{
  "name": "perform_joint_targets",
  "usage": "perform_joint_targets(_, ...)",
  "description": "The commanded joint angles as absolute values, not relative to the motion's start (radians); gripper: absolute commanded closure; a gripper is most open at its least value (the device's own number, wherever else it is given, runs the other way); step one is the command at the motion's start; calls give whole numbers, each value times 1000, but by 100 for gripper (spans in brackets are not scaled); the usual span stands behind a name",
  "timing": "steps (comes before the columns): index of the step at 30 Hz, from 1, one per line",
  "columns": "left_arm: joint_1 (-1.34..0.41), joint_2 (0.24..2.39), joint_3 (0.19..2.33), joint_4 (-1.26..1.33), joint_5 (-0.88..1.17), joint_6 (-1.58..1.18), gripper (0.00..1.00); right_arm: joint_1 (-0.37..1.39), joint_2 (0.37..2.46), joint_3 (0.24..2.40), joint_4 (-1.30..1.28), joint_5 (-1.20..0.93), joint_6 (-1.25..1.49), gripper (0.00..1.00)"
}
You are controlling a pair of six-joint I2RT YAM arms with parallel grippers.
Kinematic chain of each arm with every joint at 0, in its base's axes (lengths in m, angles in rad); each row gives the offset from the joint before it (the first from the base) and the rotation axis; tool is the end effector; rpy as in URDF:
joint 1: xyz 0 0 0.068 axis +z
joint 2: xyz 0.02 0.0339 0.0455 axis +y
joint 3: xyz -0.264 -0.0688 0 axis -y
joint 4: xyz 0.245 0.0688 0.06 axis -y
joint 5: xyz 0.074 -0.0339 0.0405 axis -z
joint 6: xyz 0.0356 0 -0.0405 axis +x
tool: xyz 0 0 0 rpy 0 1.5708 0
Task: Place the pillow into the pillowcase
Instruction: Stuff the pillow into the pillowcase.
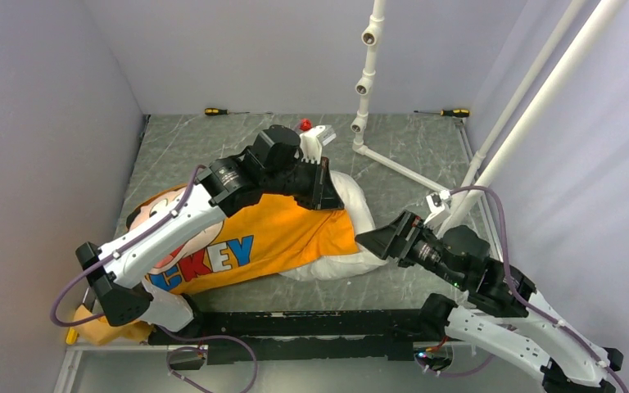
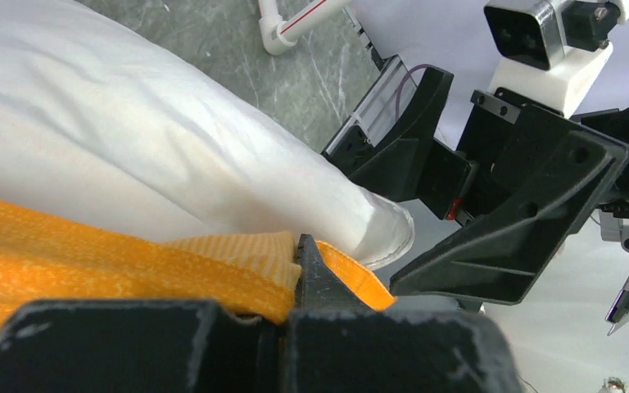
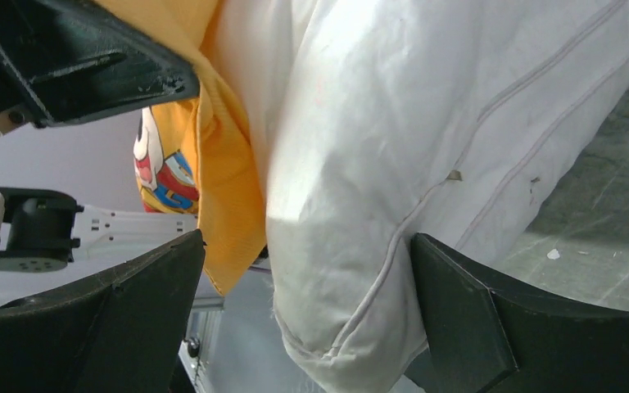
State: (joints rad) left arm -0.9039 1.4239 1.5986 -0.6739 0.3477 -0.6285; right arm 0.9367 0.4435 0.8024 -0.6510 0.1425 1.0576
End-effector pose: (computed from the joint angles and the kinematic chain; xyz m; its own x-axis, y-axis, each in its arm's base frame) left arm 0.1801 -0.2484 0.4249 -0.7826 0.1006 -0.6143 0.5732 0.5014 -0.6481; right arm 0.0600 0.0731 0.3376 -0.7083 0.4924 -0.5058 -0.2033 0.5438 0.8142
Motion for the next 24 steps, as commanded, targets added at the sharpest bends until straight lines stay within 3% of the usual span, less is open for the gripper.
perform_joint_targets(1,-899,1428,1672,-469,394,-619,100,945,480,816,-667,42,998,0)
perform_joint_targets(7,-896,1443,1702,-472,415,-621,100,945,584,695,-299,-94,1025,0)
perform_joint_targets(16,-897,1484,1743,-409,566,-680,100,955,934,796,117,-126,950,1)
perform_joint_targets(19,-901,1500,1773,-381,623,-713,100,956,1008,810,144,-18,949,27)
perform_joint_targets(21,-904,1492,1779,-368,627,-728,100,954,1021,788,199,52,956,66)
perform_joint_targets(23,-904,1477,1782,-377,621,-729,100,937,1017,769,265,54,966,98)
perform_joint_targets(24,-904,1471,1793,-406,610,-711,96,932,1011,773,279,50,967,100)
